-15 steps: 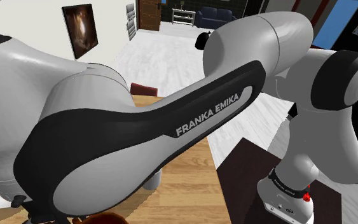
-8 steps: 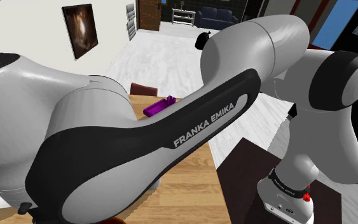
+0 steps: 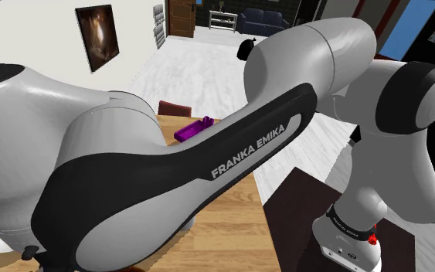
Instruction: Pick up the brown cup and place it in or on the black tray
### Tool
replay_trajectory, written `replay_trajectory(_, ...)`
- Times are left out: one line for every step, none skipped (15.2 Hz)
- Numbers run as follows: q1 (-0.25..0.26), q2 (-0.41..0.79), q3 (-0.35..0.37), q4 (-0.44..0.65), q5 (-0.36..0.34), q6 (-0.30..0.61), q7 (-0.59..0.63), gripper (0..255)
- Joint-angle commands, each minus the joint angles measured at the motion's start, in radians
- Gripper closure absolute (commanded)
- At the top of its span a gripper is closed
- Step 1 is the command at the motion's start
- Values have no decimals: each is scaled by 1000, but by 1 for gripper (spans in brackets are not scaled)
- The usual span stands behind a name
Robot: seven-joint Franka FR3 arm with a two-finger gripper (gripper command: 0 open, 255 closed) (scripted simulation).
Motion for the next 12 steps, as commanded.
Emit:
replay_trajectory(0,1,0,1,0,-1,0,0)
replay_trajectory(3,-4,2,29,3,-32,-3,0)
replay_trajectory(6,-6,3,60,5,-64,-6,0)
replay_trajectory(11,-7,4,93,6,-97,-8,0)
replay_trajectory(15,-6,4,122,7,-124,-10,0)
replay_trajectory(15,-6,4,122,7,-124,-10,0)
replay_trajectory(15,-6,4,121,7,-124,-10,0)
replay_trajectory(15,-6,4,122,7,-124,-10,0)
replay_trajectory(15,-6,4,122,7,-124,-10,0)
replay_trajectory(15,-6,4,122,7,-124,-10,0)
replay_trajectory(15,-6,4,122,7,-124,-10,0)
replay_trajectory(15,-6,4,122,7,-124,-10,0)
